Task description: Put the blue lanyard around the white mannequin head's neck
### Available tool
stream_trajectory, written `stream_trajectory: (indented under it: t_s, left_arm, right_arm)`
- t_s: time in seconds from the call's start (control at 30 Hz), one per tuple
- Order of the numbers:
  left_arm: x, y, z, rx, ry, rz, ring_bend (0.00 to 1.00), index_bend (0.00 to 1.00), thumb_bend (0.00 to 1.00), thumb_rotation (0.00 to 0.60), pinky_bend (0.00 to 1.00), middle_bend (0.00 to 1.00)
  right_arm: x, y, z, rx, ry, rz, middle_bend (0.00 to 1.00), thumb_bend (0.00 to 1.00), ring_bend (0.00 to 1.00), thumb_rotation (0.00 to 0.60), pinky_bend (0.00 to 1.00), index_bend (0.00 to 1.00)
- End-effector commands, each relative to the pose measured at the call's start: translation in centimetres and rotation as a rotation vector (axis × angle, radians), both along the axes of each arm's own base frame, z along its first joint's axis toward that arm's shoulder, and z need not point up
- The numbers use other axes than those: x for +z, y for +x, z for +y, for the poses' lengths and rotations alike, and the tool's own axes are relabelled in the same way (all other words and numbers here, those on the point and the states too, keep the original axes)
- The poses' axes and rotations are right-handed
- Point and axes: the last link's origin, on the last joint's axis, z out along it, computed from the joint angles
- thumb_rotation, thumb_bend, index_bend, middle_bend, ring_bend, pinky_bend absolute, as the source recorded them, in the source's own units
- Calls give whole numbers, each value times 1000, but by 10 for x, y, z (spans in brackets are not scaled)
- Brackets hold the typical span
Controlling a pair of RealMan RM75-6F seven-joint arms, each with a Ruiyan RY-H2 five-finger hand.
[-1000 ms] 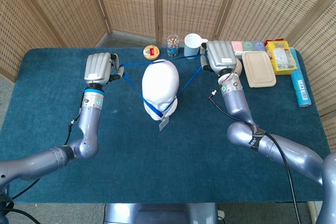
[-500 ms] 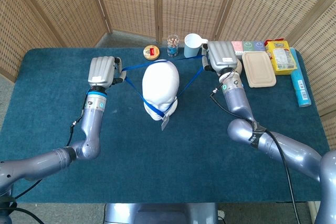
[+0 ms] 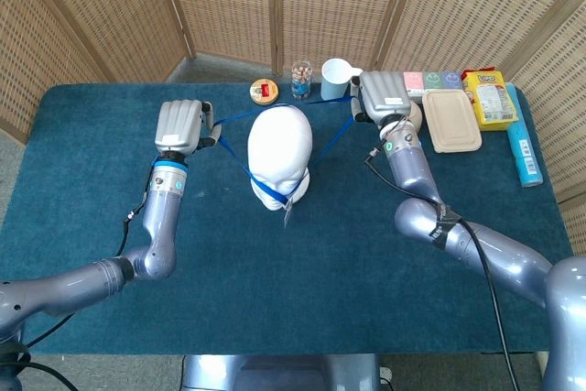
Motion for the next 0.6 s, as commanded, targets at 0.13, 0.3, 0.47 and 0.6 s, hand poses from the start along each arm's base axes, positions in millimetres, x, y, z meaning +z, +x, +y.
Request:
stream_trajectory:
  t_s: [0.13,0.3,0.47,0.6]
  left_arm:
    - [-2,0,0,4,-3,30,983,660,359,448,1000,979]
    - [-2,0,0,2,2,38,847,602,336,431,1000,847]
    - [-2,0,-1,0,5,52,720,559,290,430,961,731]
    - [-1,-1,-2,3,1,59,621,538,263,429,843,641]
  right_arm:
    - [0,-2,-6,-15,21,2,1000,598,1000,542,1000,589]
    - [1,-4,-8,-26,39,5,1000,606,1000,351,1000,535]
    - [3,-7,-10,-38,42,12,1000,592,1000,232,1000,490]
    - [5,-9,-10,-49,48,5,1000,550,1000,133,1000,477]
